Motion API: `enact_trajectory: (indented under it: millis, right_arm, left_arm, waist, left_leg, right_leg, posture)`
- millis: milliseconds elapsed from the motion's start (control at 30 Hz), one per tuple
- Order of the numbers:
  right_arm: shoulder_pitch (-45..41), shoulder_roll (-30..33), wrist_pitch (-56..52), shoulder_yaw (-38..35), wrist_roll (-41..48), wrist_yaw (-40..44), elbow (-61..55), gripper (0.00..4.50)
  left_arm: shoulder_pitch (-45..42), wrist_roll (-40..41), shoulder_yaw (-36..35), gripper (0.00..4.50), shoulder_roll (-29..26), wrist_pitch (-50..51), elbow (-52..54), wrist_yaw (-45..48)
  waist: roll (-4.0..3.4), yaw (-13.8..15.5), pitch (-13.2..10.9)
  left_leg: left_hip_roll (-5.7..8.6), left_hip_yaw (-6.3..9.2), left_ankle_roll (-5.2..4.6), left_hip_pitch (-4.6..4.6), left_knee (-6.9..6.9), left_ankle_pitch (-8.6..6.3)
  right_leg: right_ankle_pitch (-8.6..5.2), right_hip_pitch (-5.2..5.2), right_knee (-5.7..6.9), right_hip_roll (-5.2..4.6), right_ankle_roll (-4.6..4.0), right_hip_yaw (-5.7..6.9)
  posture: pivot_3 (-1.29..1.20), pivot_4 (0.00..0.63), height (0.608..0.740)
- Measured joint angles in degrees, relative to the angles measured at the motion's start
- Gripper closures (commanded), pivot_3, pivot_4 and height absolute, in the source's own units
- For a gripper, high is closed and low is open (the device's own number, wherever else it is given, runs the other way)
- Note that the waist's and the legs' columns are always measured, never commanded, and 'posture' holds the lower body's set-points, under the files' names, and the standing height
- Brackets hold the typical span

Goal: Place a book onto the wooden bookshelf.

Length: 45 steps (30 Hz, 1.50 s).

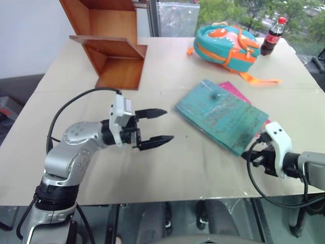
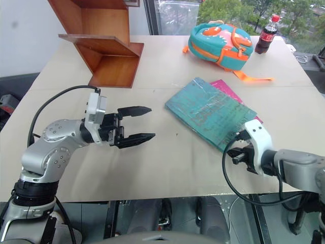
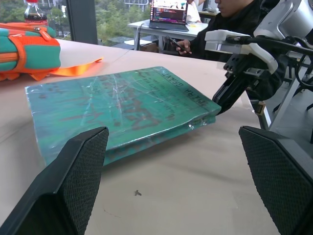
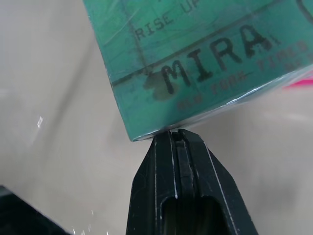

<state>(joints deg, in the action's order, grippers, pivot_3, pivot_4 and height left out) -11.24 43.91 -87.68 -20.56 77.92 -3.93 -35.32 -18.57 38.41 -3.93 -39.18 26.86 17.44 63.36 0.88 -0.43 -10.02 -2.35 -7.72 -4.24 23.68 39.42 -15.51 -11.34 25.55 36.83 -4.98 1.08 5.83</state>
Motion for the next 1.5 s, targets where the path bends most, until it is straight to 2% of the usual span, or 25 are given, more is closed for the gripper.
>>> enact_trajectory:
  millis: [200, 267, 367, 467, 567, 733, 900, 1000, 1067, 1267, 1333, 1500]
  right_arm:
    - [-5.07, -1.62, 3.53, 2.96, 0.28, -3.36, 3.44, 4.43]
    - [-5.03, -1.56, 4.85, 3.56, 0.16, -3.22, 3.41, 4.43]
    - [-1.17, -0.44, 10.96, 2.84, -3.54, 1.23, -2.50, 4.43]
    - [6.12, 3.85, 17.71, -2.24, -7.44, 9.20, -10.01, 3.71]
    - [13.99, 6.79, 21.82, -7.08, -8.29, 17.61, -13.53, 2.18]
    - [19.63, 9.66, 26.98, -12.78, -9.37, 24.45, -18.24, 0.05]
    - [16.99, 10.50, 33.57, -13.39, -12.72, 25.85, -21.52, 0.05]
    - [13.24, 11.20, 36.61, -10.35, -14.34, 25.65, -22.08, 0.05]
    - [12.02, 11.73, 37.11, -8.27, -15.00, 25.33, -22.07, 0.05]
    - [9.72, 12.08, 38.09, -4.13, -17.69, 23.82, -21.49, 0.05]
    - [9.61, 12.08, 38.11, -3.89, -18.11, 23.14, -21.49, 0.05]
    - [9.99, 12.08, 38.10, -4.03, -18.31, 21.01, -21.72, 0.05]
  left_arm:
    - [0.48, 0.02, -0.03, 0.00, 0.01, 0.39, 0.07, -0.94]
    - [0.76, 0.02, -0.04, 0.00, 0.01, 0.64, 0.07, -1.23]
    - [1.59, 0.02, -0.24, 0.00, -0.12, 0.74, 0.20, -1.54]
    - [3.50, -0.01, -0.30, 0.00, -0.22, 0.67, 0.67, -1.91]
    - [4.44, -0.06, -0.17, 0.00, -0.25, 0.62, 1.15, -2.19]
    - [5.28, 1.49, -0.26, 0.00, 0.60, 4.65, 1.11, -5.47]
    - [0.76, 11.22, -1.90, 0.00, 6.20, 25.90, -1.31, -22.62]
    - [-5.55, 18.66, -5.63, 0.00, 14.37, 38.40, -8.46, -34.44]
    - [-8.62, 21.39, -7.82, 0.00, 20.33, 42.40, -13.18, -41.39]
    - [-16.06, 22.58, -12.90, 0.00, 35.69, 43.45, -26.18, -56.70]
    - [-17.94, 22.53, -14.38, 0.00, 39.14, 41.64, -29.60, -58.96]
    - [-21.05, 19.20, -15.30, 0.00, 42.90, 34.83, -36.33, -59.68]
  waist:
    - [0.00, 0.11, 0.00]
    - [0.00, 0.20, 0.00]
    - [-0.01, 0.49, 0.00]
    - [0.05, 1.03, 0.03]
    - [0.08, 1.29, 0.04]
    - [0.12, 1.21, 0.07]
    - [0.19, 1.27, 0.06]
    - [0.27, 1.35, 0.08]
    - [0.33, 1.33, 0.08]
    - [0.43, 1.43, 0.09]
    - [0.44, 1.44, 0.09]
    - [0.44, 1.41, 0.09]
  left_leg:
    - [0.00, 0.02, 0.00, 0.03, 0.00, 0.00]
    - [0.01, 0.03, 0.00, 0.04, 0.00, 0.00]
    - [0.01, 0.05, 0.00, 0.06, -0.01, 0.00]
    - [0.00, 0.09, 0.00, 0.05, -0.01, -0.01]
    - [0.00, 0.11, 0.00, 0.03, 0.04, 0.00]
    - [-0.03, 0.16, 0.00, -0.03, 0.07, 0.00]
    - [0.00, 0.33, -0.02, -0.04, 0.22, 0.00]
    - [0.00, 0.54, -0.04, 0.01, 0.50, -0.01]
    - [0.00, 0.63, -0.08, 0.07, 0.66, -0.04]
    - [0.07, 0.77, -0.13, 0.06, 0.80, -0.06]
    - [0.06, 0.81, -0.12, 0.06, 0.80, -0.06]
    - [0.07, 0.81, -0.12, 0.07, 0.80, -0.07]
  right_leg:
    - [0.05, 0.00, 0.00, 0.00, -0.09, 0.05]
    - [0.05, 0.00, -0.01, -0.01, -0.09, 0.06]
    - [0.04, 0.02, -0.02, -0.02, -0.08, 0.07]
    - [-0.02, -0.03, -0.08, -0.02, 0.02, 0.11]
    - [-0.06, -0.07, -0.05, -0.04, 0.09, 0.13]
    - [-0.08, -0.09, 0.02, -0.02, 0.13, 0.11]
    - [-0.08, -0.21, 0.10, -0.02, 0.15, 0.13]
    - [-0.08, -0.38, 0.10, -0.02, 0.17, 0.29]
    - [-0.08, -0.44, 0.09, -0.02, 0.17, 0.37]
    - [-0.05, -0.59, 0.09, -0.06, 0.19, 0.51]
    - [-0.05, -0.61, 0.09, -0.06, 0.18, 0.56]
    - [0.03, -0.61, 0.08, -0.05, 0.05, 0.58]
  posture:
    - [0.00, 0.150, 0.740]
    - [0.00, 0.150, 0.740]
    - [0.00, 0.150, 0.740]
    - [0.00, 0.150, 0.740]
    - [0.00, 0.150, 0.740]
    - [0.00, 0.150, 0.740]
    - [0.00, 0.150, 0.740]
    - [0.00, 0.150, 0.740]
    - [0.00, 0.150, 0.740]
    - [0.00, 0.150, 0.740]
    - [0.00, 0.150, 0.740]
    - [0.00, 0.150, 0.740]
